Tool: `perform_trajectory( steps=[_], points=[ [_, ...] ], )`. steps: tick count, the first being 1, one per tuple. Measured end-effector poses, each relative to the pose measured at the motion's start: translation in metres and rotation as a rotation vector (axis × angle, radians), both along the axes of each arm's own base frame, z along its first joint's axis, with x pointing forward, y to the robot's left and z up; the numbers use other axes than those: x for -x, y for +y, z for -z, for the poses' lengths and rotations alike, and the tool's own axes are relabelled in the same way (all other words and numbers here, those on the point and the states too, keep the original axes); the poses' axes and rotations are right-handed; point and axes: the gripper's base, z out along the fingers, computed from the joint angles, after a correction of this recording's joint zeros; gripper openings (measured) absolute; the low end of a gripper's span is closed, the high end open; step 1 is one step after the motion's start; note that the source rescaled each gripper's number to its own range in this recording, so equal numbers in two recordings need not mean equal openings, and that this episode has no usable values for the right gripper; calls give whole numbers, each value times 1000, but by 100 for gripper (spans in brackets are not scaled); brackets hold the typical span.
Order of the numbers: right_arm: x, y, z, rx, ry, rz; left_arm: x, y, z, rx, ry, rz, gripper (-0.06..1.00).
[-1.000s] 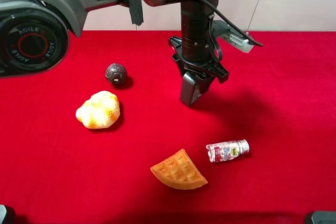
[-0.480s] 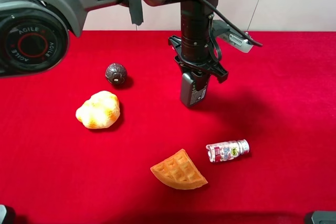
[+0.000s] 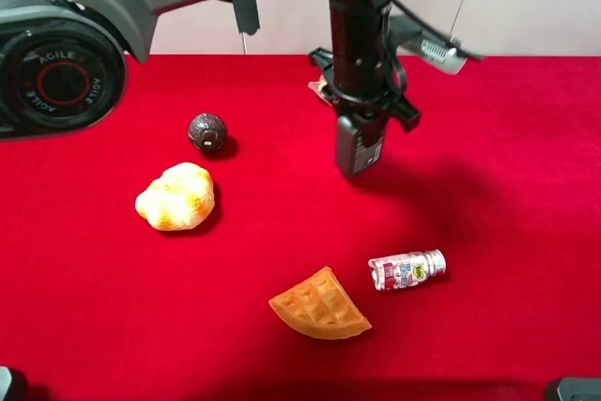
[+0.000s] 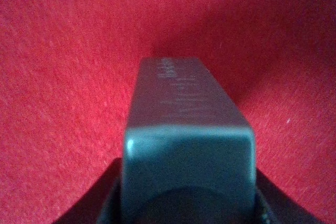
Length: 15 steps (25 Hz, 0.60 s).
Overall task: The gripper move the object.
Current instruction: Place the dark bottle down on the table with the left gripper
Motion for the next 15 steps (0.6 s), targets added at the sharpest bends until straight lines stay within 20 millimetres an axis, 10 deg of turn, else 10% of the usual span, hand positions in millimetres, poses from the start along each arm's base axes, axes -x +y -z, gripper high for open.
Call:
perform_trajectory(
  steps=[15],
  points=[
    [0, 0, 0, 0, 0, 0, 4, 10, -70, 99, -108, -40, 0]
  ],
)
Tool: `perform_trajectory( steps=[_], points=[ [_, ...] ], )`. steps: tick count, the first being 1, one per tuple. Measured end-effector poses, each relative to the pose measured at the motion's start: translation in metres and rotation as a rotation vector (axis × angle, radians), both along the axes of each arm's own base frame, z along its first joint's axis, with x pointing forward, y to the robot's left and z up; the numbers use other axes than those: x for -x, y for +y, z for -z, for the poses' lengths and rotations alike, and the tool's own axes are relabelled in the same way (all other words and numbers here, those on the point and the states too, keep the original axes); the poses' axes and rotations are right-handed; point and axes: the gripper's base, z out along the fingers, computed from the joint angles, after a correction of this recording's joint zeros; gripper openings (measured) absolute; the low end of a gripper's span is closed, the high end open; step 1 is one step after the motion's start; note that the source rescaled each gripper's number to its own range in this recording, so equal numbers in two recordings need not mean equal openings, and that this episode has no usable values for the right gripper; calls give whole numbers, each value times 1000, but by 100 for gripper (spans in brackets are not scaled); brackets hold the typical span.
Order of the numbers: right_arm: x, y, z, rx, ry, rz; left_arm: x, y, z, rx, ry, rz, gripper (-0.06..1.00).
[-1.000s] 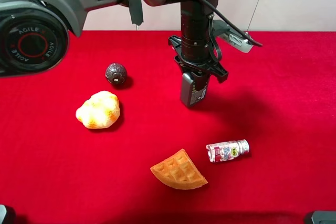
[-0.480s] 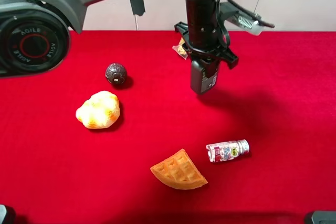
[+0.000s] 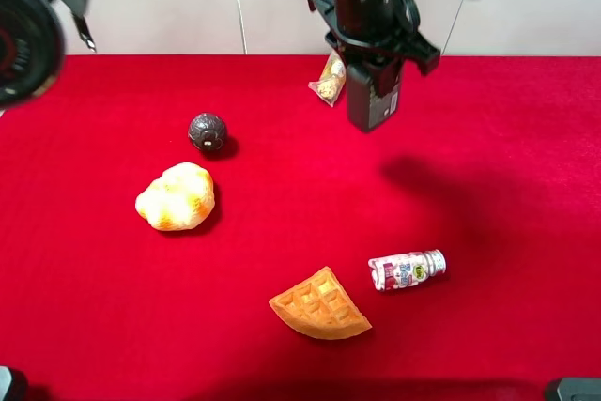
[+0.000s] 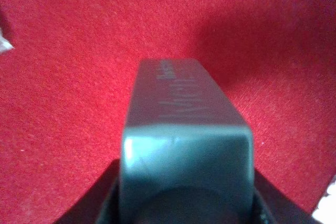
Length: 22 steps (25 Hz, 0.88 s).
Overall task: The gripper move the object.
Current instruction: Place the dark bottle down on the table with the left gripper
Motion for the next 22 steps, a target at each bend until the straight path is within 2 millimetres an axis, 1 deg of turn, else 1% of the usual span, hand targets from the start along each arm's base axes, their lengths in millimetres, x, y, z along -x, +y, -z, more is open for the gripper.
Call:
perform_trajectory(
  steps=[5, 10, 17, 22],
  points=[
    [0, 0, 0, 0, 1, 0, 0, 10, -18, 17, -21, -18, 0],
    [0, 0, 0, 0, 1, 0, 0, 29, -37, 25, -40, -51, 0],
    [0, 0, 0, 0, 1, 0, -4, 66, -57, 24, -45, -118, 0],
    [0, 0, 0, 0, 1, 0, -8, 97, -63, 10, -32, -179, 0]
  ],
)
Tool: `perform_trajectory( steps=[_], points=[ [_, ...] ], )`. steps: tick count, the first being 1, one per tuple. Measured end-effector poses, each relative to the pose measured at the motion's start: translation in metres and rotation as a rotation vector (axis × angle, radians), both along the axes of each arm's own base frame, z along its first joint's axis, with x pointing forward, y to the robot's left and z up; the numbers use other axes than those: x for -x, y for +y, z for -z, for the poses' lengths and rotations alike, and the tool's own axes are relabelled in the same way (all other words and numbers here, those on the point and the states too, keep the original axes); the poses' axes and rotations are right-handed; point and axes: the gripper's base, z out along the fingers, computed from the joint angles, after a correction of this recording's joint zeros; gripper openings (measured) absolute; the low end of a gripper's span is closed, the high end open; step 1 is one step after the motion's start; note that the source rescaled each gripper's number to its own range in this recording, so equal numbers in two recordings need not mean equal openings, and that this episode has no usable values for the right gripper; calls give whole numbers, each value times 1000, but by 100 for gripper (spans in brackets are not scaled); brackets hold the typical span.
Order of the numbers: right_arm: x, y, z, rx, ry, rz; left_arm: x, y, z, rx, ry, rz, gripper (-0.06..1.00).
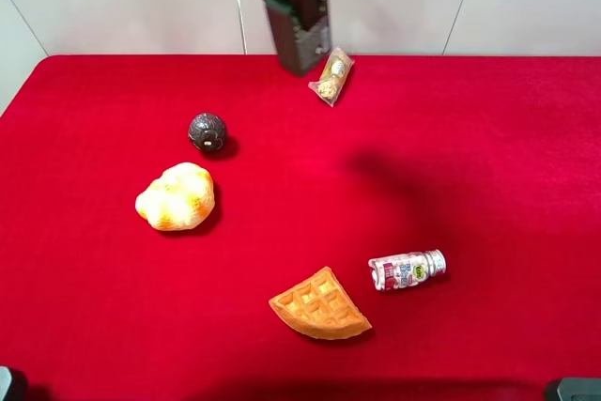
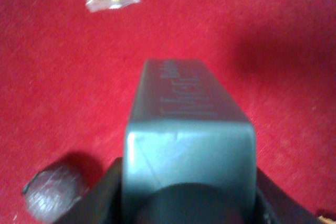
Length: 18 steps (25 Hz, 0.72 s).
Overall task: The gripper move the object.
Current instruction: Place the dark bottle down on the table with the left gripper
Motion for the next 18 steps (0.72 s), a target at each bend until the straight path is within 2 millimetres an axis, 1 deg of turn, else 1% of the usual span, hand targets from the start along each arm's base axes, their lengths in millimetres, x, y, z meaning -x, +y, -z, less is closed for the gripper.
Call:
perform_trajectory(
  steps=[9, 12, 18],
  points=[
    [0, 0, 0, 0, -1, 0, -2, 59, -5, -30, 31, -117, 0],
    [0, 0, 0, 0, -1, 0, -4, 78, -2, -48, 44, -160, 0],
    [0, 0, 0, 0, -1, 0, -11, 110, 4, -75, 68, -236, 0]
  ],
)
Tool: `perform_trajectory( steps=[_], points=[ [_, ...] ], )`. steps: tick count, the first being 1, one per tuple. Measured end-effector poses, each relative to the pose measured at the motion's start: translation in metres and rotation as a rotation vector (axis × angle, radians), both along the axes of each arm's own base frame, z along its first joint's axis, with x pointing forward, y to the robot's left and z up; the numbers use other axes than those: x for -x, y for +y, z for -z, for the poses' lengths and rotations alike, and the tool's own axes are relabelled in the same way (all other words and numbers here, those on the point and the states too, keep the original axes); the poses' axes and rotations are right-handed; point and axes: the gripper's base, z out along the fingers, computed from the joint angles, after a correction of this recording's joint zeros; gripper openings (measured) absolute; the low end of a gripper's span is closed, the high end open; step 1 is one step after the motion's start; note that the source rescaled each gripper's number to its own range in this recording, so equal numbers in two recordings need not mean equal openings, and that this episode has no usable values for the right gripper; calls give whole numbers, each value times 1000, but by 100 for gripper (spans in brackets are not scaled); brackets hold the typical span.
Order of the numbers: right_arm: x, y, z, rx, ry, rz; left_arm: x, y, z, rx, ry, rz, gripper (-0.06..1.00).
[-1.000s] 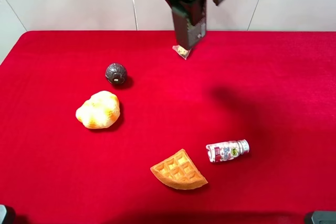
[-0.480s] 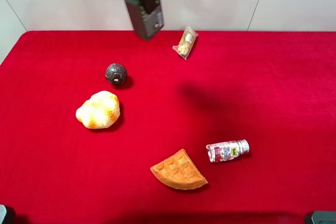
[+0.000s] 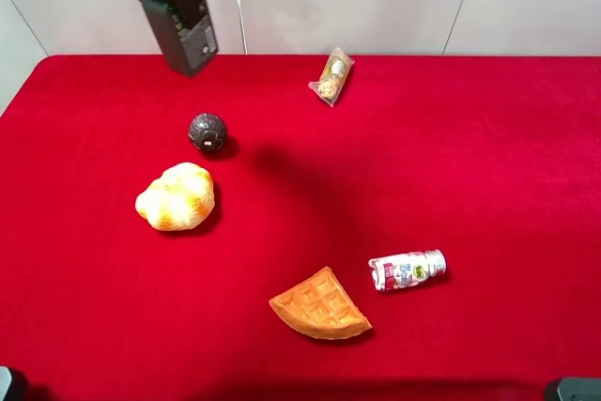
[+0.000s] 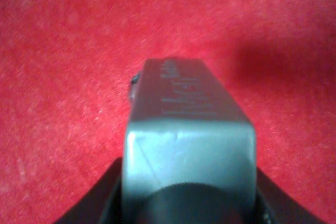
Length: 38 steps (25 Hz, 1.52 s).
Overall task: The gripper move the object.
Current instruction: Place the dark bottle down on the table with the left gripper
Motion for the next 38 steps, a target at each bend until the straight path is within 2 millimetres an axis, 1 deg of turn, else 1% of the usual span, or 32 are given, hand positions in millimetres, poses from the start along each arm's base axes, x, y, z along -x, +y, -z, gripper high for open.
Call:
perform_trajectory(
  steps=[4, 8, 12, 15, 24, 28, 38],
  points=[
    [0, 0, 0, 0, 0, 0, -6, 18, 6, -24, 16, -37, 0],
    [0, 0, 0, 0, 0, 0, -10, 31, 7, -63, 4, -53, 0],
    [0, 0, 0, 0, 1, 0, -13, 38, 8, -71, 2, -69, 0],
    [0, 0, 0, 0, 1, 0, -16, 39, 14, -87, 12, -69, 0],
    [0, 0, 0, 0, 1, 0, -27, 37, 47, -131, 84, -64, 0],
    [0, 0, 0, 0, 1, 0, -33, 37, 61, -150, 71, -58, 0],
    [0, 0, 0, 0, 0, 0, -37, 53, 98, -116, 19, -80, 0]
  ],
)
